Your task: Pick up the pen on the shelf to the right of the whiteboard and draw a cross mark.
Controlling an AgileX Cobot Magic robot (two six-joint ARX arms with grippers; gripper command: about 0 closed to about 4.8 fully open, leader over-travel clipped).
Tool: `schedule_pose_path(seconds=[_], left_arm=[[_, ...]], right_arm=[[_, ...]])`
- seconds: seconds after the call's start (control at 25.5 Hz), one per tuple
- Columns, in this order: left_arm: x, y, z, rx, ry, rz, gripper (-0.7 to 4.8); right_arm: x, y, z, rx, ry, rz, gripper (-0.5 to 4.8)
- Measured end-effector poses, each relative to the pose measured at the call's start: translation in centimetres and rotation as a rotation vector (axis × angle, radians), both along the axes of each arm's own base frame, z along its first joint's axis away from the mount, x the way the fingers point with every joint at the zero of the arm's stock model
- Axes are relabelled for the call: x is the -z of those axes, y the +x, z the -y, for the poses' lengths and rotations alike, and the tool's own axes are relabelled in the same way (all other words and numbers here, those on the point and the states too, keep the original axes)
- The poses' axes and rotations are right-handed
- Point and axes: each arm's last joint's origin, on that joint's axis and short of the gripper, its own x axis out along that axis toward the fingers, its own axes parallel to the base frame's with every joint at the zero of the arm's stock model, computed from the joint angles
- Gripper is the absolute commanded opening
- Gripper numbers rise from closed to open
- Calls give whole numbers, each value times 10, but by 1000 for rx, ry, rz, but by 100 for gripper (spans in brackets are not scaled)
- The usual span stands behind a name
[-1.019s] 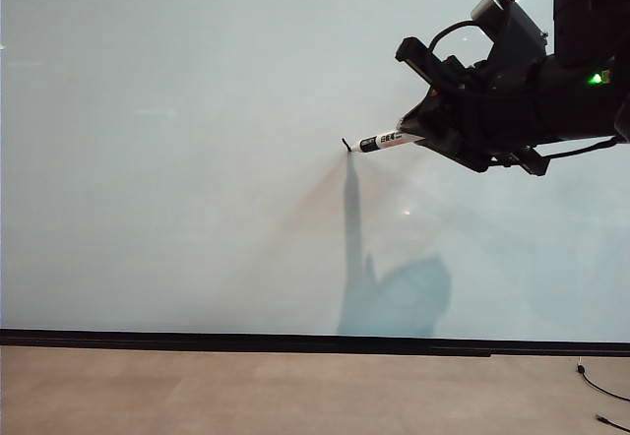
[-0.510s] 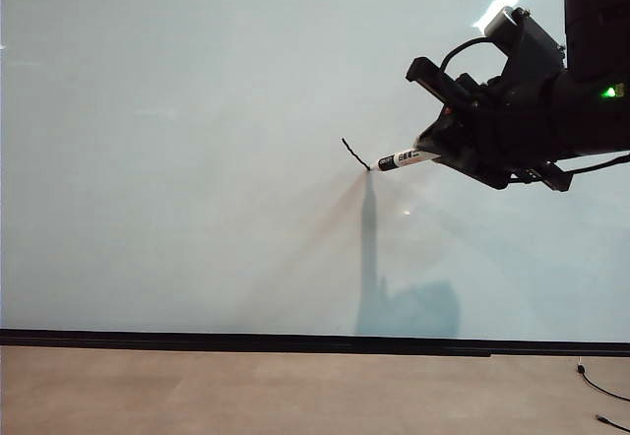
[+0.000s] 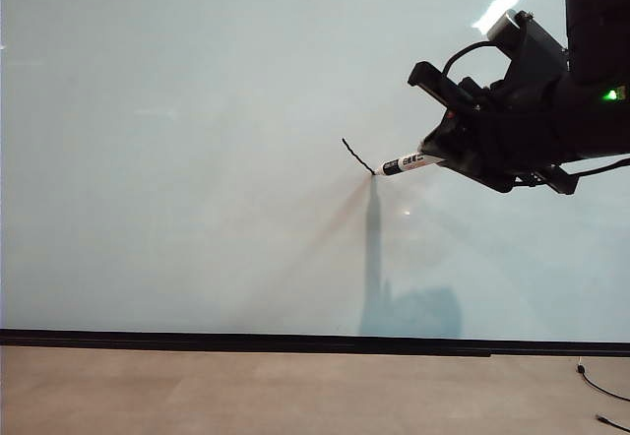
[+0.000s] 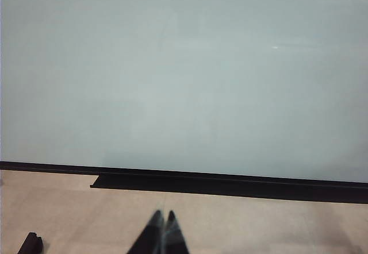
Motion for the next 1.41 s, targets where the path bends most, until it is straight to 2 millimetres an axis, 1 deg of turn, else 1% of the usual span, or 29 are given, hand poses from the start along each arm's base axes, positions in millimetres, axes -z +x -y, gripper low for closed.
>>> schedule_pose_path(seconds=[0.35,0.9,1.02,1.14,1.22,1.37,1.41], left_arm=[[0,0,0,0,0,0,-5],[0,0,0,0,0,0,-5],[0,0,0,0,0,0,-5],[0,0,0,0,0,0,-4],[0,0,0,0,0,0,-4],[0,0,0,0,0,0,-4],[0,0,0,0,0,0,-4]], right_arm=[[5,-3,3,34,-10,-18,-4],[5,-4,4,51,-16,-8,-4],[5,-12,7,57,1,41,-4],[8,-30,7,31,14,62,-4],[8,-36,6,13,16,67,-4],[8,-42,2,-33,-13,81,-4],[8,-42,1,-55,-48,99,-4]])
